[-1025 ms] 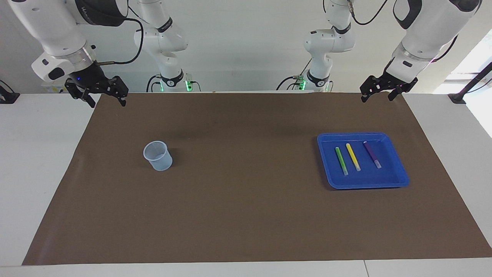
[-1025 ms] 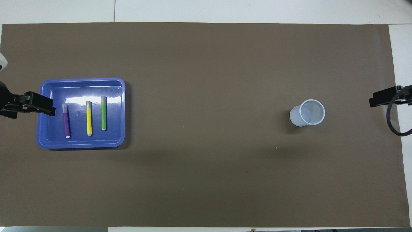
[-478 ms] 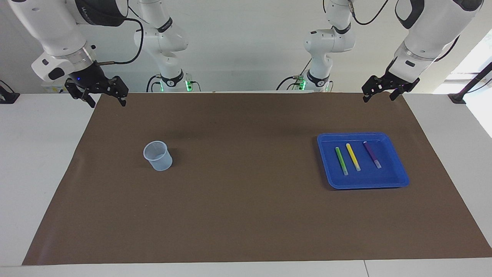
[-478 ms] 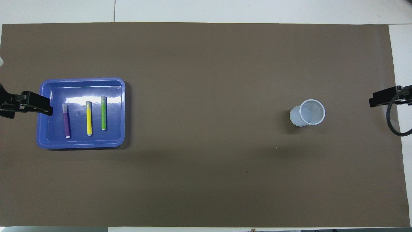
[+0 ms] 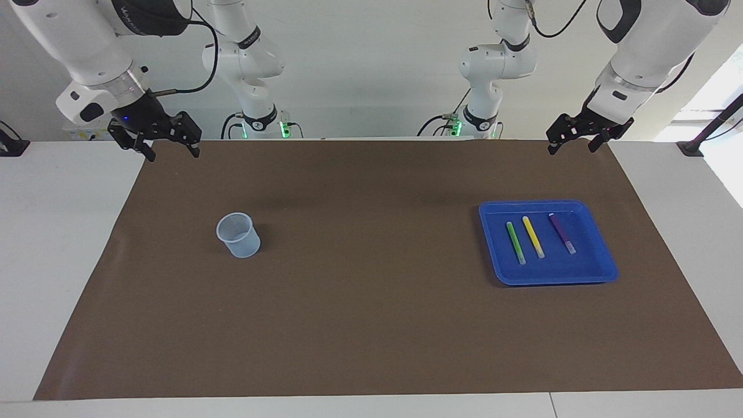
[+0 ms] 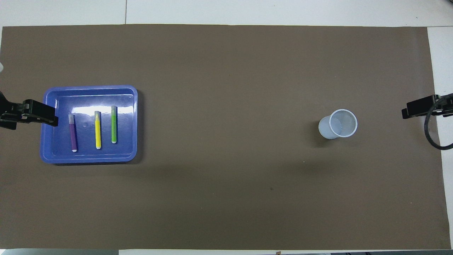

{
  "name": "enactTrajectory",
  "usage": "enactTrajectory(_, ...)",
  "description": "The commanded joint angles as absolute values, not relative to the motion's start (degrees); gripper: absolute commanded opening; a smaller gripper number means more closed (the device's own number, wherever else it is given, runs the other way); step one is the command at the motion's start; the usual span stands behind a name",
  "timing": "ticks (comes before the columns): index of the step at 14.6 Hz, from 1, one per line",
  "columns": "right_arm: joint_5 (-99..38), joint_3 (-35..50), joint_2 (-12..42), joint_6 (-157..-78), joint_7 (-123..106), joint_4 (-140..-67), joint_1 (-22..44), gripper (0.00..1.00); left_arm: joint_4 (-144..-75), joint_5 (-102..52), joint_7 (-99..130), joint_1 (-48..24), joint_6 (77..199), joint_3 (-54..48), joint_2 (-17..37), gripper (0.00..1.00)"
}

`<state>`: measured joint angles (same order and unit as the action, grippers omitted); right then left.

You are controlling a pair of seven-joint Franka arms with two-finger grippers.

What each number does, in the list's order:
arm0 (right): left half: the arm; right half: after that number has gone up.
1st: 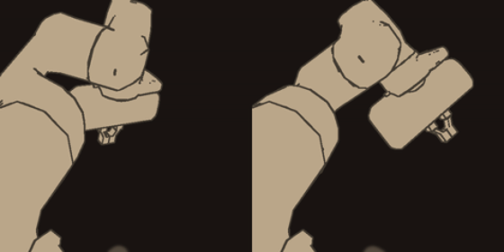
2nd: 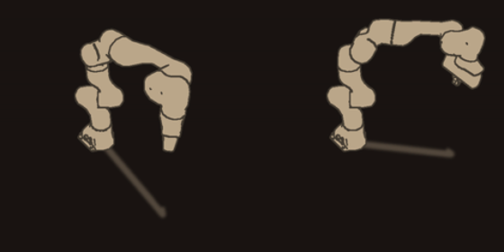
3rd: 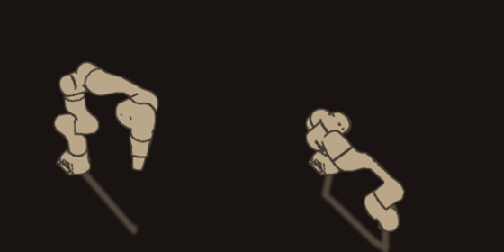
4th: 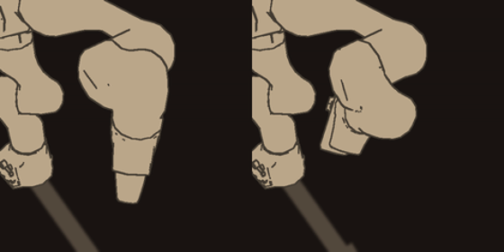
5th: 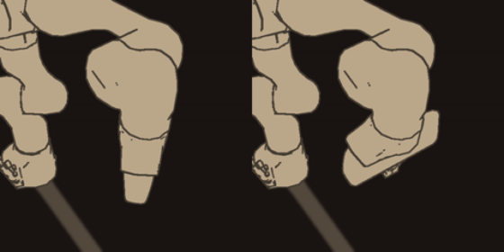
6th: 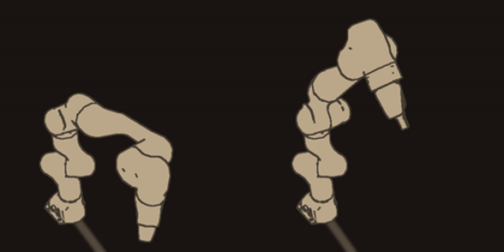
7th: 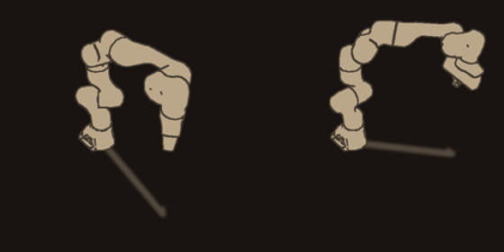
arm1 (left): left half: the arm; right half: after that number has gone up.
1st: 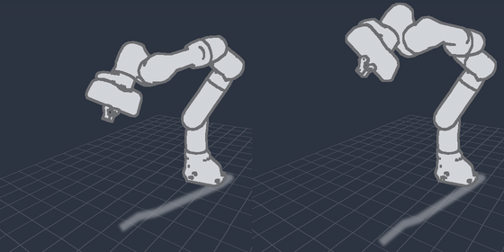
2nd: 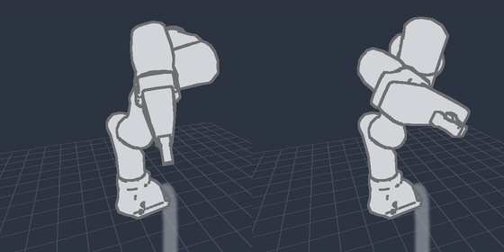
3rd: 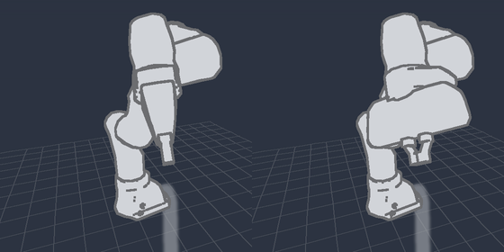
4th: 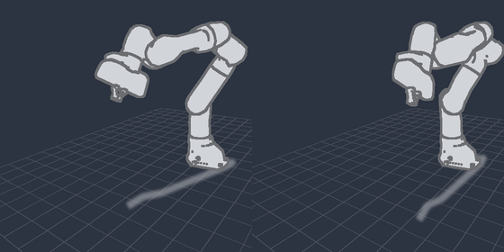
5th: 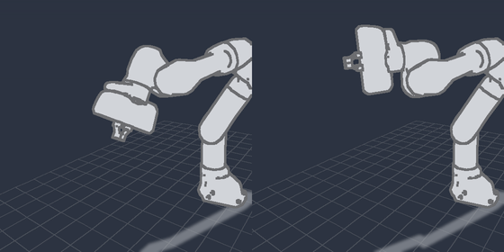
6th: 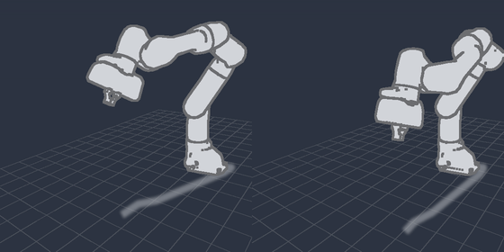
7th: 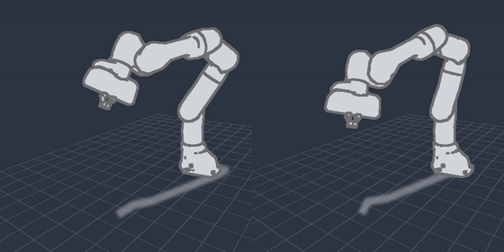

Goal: Transfer and insert pens with both arms

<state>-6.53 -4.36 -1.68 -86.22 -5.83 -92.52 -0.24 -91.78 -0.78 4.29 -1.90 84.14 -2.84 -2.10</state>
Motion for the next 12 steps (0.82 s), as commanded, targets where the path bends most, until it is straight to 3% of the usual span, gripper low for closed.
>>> enactTrajectory(1, -9.23, -4.22, -2.90, -84.90, -7.12, -93.25, -0.53, 1.00, -92.10, -1.49, 4.13, -1.06, 84.11, -3.08, -2.11, 1.00)
enactTrajectory(6, -9.66, -4.22, -4.04, -75.34, -7.38, -93.69, -0.44, 1.00, -99.38, -1.49, 3.96, 2.80, 91.21, -2.90, -2.20, 1.00)
enactTrajectory(8, -9.93, -4.22, -3.96, -74.88, -9.04, -93.17, -0.53, 1.00, -104.74, -1.49, 2.91, 5.44, 98.57, -2.90, -1.76, 1.00)
enactTrajectory(12, -10.46, -4.22, -4.13, -75.58, -11.94, -93.25, -0.44, 1.00, -108.19, -0.88, -1.84, 10.37, 112.47, -2.72, 7.27, 1.00)
